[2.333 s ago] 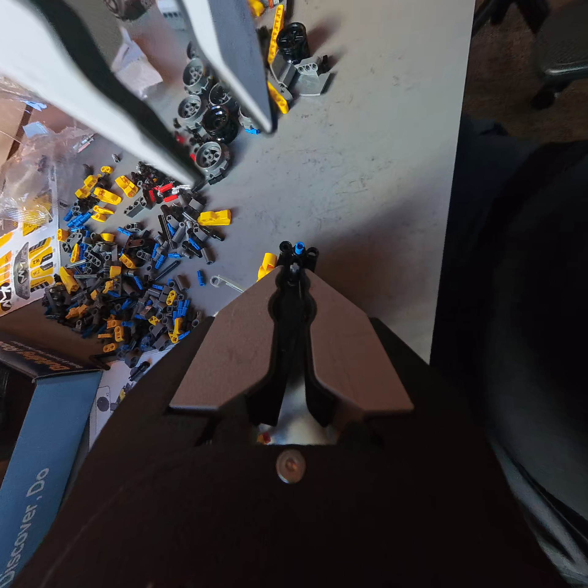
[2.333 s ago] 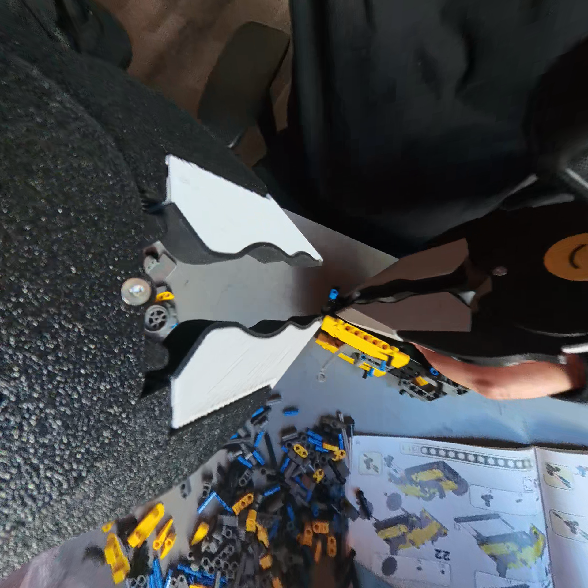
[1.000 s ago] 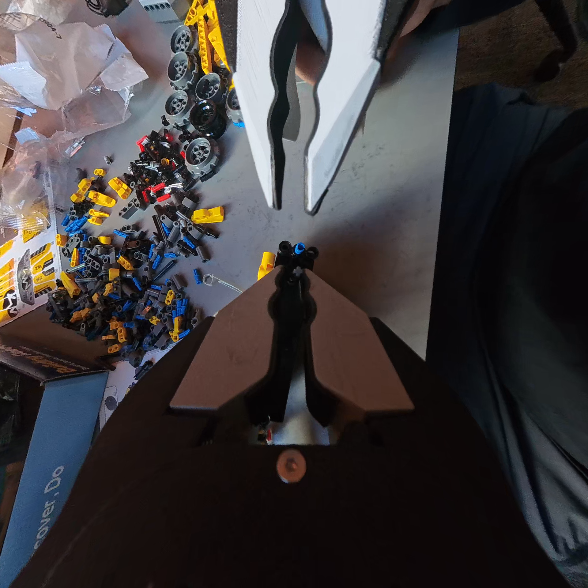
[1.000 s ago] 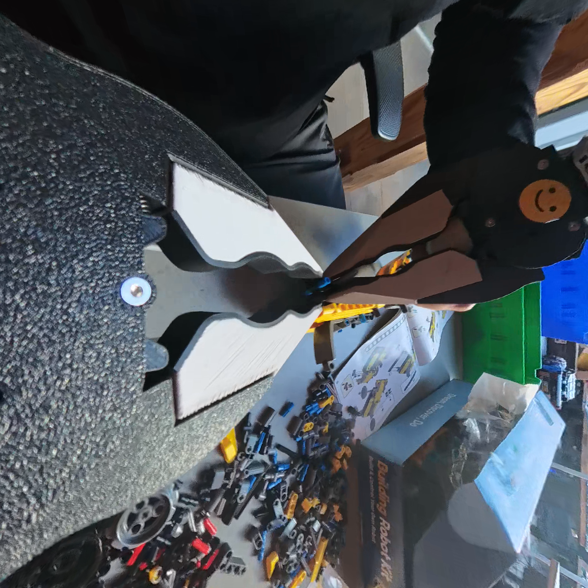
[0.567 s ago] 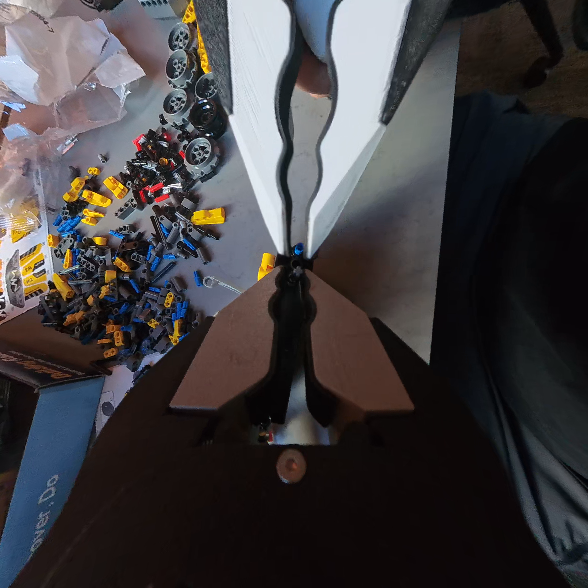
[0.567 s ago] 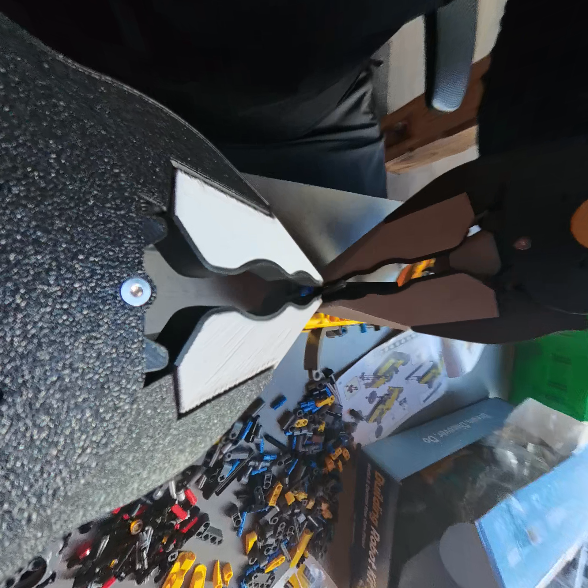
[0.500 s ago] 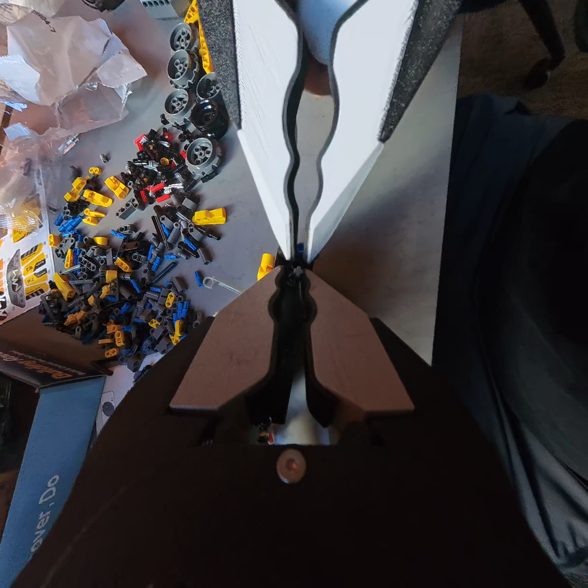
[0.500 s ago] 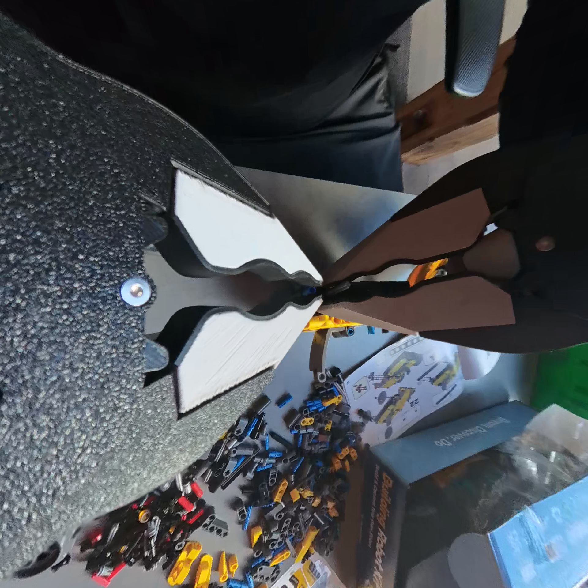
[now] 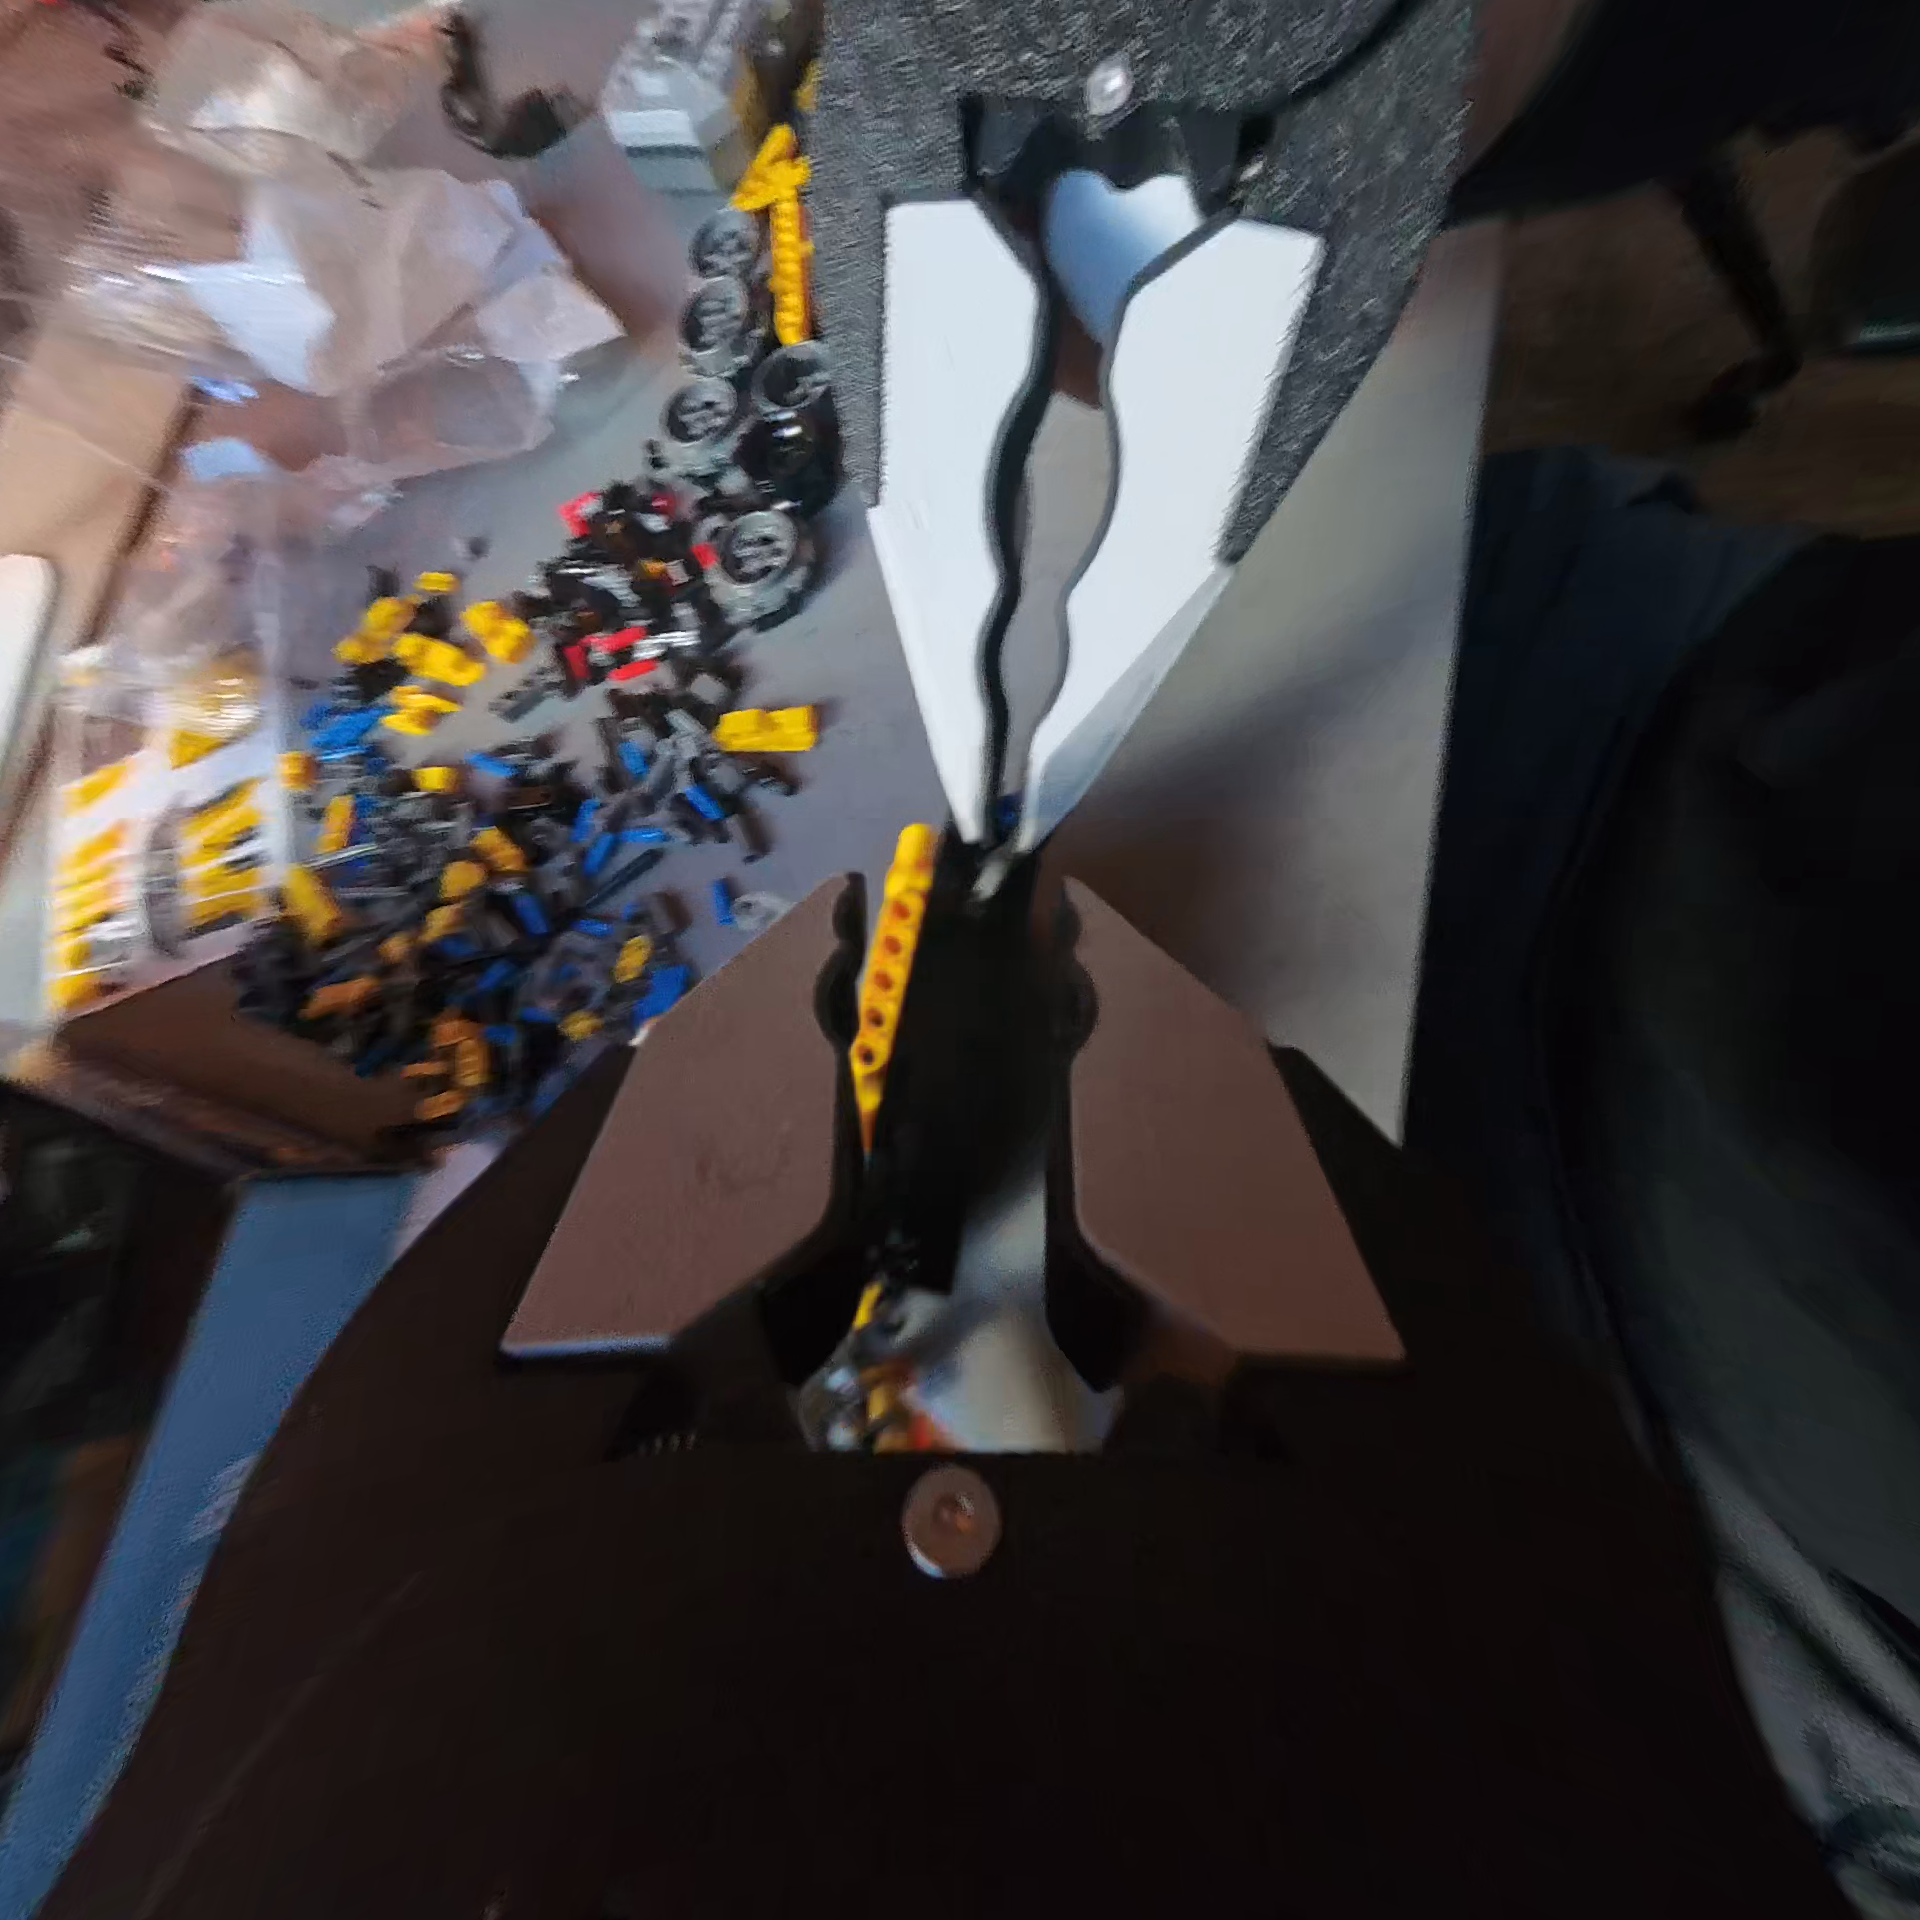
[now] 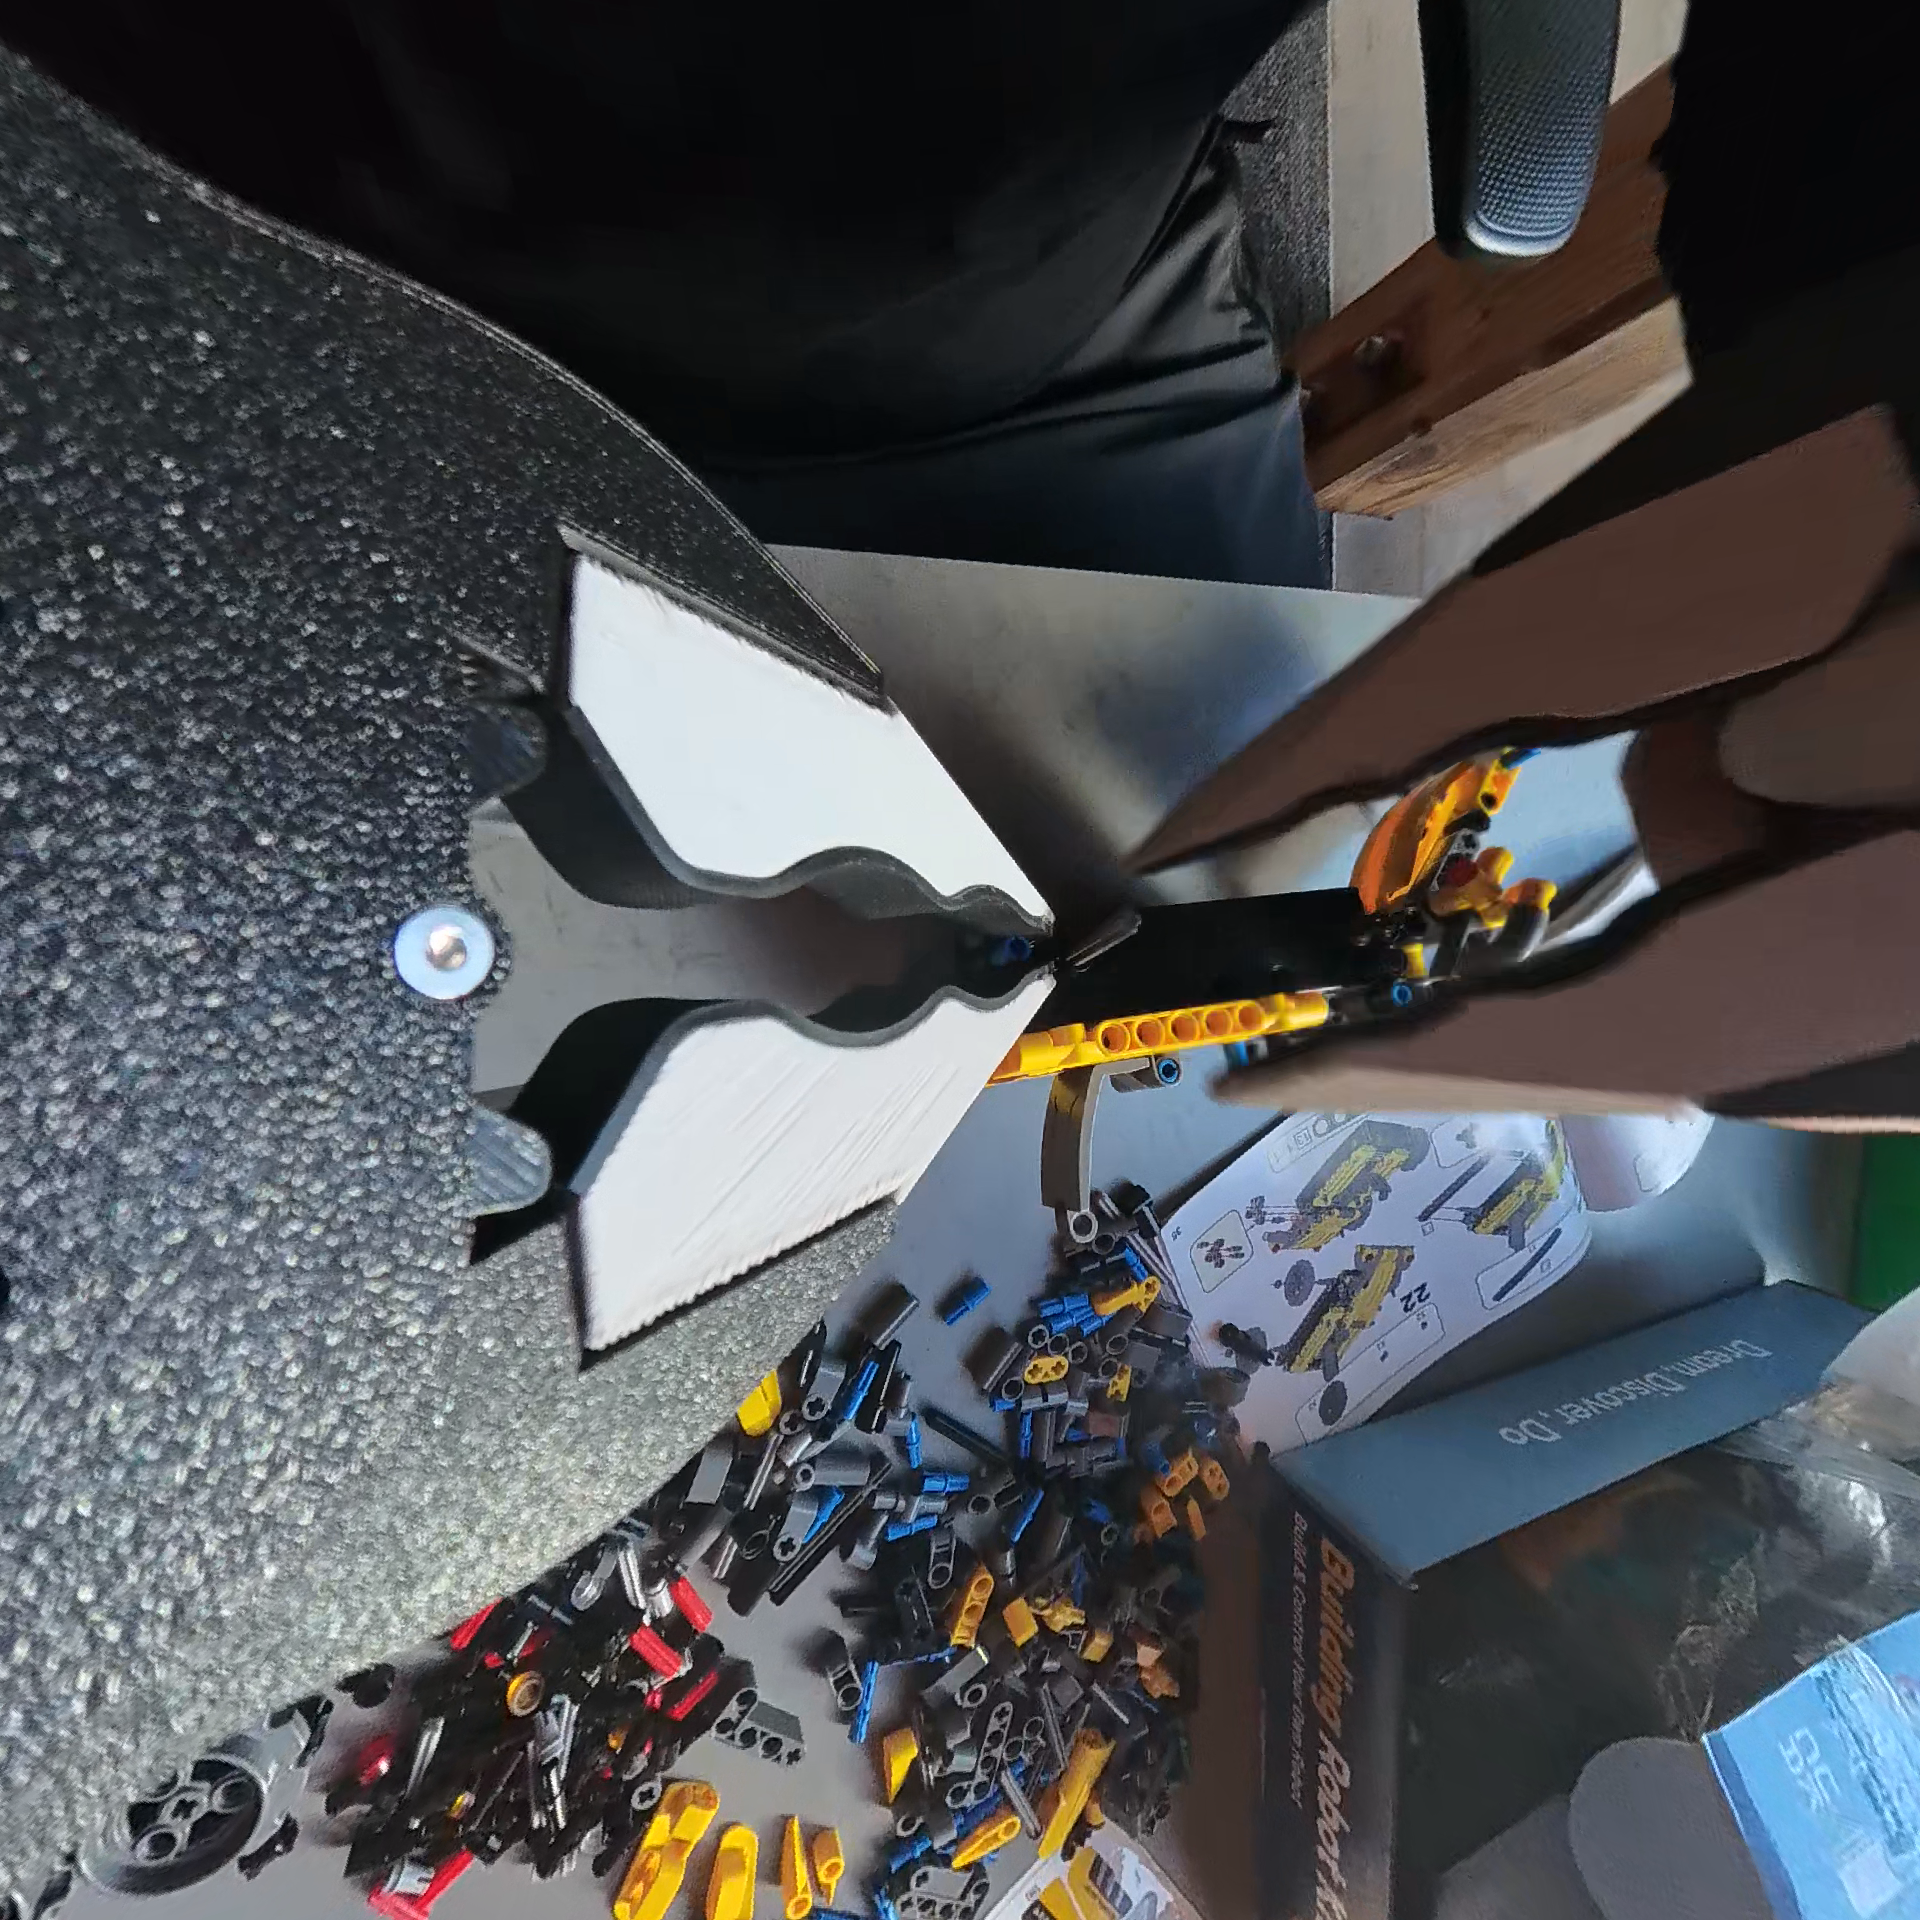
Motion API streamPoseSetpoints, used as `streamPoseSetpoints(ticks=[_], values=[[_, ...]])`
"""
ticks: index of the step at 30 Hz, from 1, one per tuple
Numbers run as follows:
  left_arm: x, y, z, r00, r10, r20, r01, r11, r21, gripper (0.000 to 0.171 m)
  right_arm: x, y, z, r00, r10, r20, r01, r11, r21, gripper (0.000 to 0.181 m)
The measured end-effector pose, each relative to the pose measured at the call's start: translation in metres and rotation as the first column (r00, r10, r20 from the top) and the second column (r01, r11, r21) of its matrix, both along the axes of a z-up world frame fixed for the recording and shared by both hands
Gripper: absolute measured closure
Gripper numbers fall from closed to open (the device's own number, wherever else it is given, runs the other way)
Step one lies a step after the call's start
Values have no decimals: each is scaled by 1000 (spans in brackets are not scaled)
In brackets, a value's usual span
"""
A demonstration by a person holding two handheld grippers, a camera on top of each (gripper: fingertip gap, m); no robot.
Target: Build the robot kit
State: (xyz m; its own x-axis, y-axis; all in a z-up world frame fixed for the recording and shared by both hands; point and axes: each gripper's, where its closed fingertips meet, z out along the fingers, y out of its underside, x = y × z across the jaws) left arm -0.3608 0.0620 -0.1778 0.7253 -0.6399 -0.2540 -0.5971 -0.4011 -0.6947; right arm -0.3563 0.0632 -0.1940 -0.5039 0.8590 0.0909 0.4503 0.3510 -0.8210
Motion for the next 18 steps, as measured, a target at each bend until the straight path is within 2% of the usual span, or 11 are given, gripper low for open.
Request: streamPoseSetpoints(ticks=[2, 5, 9, 11, 14, 18], values=[[-17, 2, -2, 993, 15, -114, -13, 1000, 24, 125, 0, -1, 0, 1000, 6, 4, -6, 1000, 5, 176], [-29, -4, -31, 970, -41, -239, 13, 993, -116, 113, -1, -1, 0, 1000, 10, 13, -10, 1000, 13, 176], [-38, -3, -51, 940, -86, -331, 18, 979, -203, 128, -2, 1, 0, 1000, 3, 24, -4, 1000, 30, 176], [-38, 0, -51, 946, -87, -313, 17, 975, -222, 129, -3, 6, 0, 1000, -9, 18, 8, 997, 80, 176], [-35, 4, -51, 974, -73, -216, 21, 972, -235, 129, -5, 14, -1, 1000, -25, 19, 21, 986, 167, 177], [-34, 5, -51, 983, -74, -171, 34, 973, -227, 129, -6, 14, -2, 996, -9, 88, 2, 997, 82, 176]])
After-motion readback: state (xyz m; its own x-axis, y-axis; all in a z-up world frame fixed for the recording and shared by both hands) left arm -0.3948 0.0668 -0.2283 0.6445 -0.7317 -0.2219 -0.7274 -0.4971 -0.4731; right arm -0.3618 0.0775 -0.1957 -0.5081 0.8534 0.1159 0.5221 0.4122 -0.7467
